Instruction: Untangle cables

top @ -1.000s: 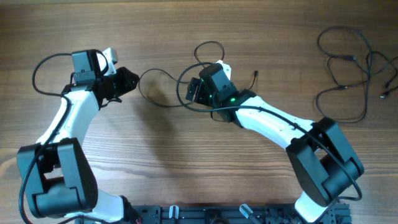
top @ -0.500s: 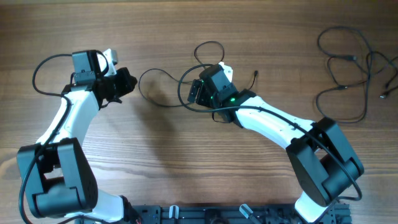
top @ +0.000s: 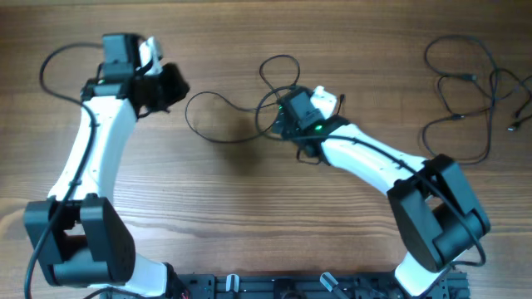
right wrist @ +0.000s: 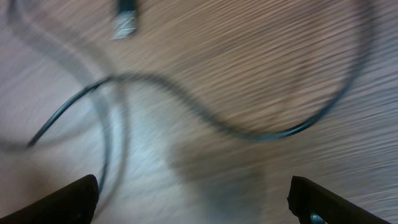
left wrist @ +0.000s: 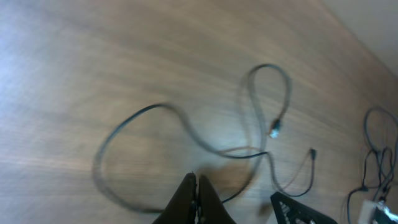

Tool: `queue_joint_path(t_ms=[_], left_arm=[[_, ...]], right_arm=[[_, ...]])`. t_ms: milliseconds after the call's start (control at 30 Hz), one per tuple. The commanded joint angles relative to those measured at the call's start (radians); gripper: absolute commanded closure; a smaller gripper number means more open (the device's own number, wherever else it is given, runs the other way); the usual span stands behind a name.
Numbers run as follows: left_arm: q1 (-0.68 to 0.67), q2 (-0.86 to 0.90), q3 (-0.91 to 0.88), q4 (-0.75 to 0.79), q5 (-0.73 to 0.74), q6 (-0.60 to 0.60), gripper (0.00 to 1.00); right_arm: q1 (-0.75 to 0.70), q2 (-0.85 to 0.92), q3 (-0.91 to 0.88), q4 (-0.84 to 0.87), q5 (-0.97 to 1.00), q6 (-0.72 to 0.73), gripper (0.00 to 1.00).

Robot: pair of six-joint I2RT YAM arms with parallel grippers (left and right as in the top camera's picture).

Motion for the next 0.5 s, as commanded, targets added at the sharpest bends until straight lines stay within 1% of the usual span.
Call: queue_joint_path(t_ms=[0,100,233,367,467], left_arm=[[-0.113,0.008,0.029,0.030,-0.111,-0.015,0.94],[-0.195,0.039,0.029,0.061,-0.154,-0.014,0.90],[-0.279,0.112,0.029,0.141,-0.162,-0.014,0.86],[-0.322,0.193,0.029,0.250,-0.174,-0.014,0.83],[-0.332,0.247,0.029,0.300,-0.181,-0.014,0.82]], right_arm=[[-0.072,0.009,-0.002,-0.029,0.006,0.053,0.00],[-0.135,0.009,-0.002,-0.088,-0.035,0.082,0.00],[-0.195,0.009,-0.002,-0.120,-0.080,0.095,0.00],[-0.227,0.009,-0.002,-0.128,-0.106,0.096,0.00],[-0.229,0.009,-0.002,-0.120,-0.105,0.095,0.00]])
